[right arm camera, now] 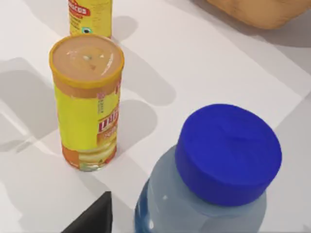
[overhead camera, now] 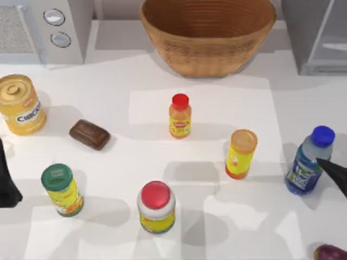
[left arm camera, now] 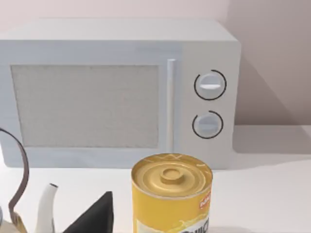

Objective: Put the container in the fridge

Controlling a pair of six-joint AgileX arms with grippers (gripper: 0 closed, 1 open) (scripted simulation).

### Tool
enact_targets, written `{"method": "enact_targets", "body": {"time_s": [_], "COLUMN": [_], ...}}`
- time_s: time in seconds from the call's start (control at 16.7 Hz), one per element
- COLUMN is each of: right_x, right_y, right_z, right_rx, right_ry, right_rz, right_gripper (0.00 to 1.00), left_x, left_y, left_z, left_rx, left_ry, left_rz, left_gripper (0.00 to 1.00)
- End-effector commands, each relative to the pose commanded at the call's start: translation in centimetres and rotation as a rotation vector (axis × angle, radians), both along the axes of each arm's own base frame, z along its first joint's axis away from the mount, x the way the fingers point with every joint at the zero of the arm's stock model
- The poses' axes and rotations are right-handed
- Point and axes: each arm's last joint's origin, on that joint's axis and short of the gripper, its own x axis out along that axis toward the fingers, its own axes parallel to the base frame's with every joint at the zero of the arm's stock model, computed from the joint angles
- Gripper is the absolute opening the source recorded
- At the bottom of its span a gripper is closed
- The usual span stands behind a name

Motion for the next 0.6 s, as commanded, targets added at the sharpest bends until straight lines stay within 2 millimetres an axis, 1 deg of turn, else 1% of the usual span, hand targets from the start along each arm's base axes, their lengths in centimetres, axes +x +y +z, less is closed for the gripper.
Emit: {"method": "enact_targets", "body": {"time_s": [0.12,0.24,0.6], "right_x": [0.1,0.0,0.2], "right_y": [-0.2,-0.3,-0.1], "right_z": [-1.7,-2.7,-2.8], "right_rx": [-0.002,-0.001,-0.002], "right_ry": [0.109,0.172,0.176], "right_rz": [0.014,0.016,0.017], "right_gripper": [1.00,1.00,1.00], "left_x": [0.0,0.0,0.0], "left_y": [0.0,0.0,0.0], "left_z": [0.0,0.0,0.0], "left_rx": [0.000,0.000,0.000], "left_ry": [0.000,0.000,0.000], "left_rz": [0.000,0.000,0.000], "left_gripper": [1.00,1.00,1.00]}}
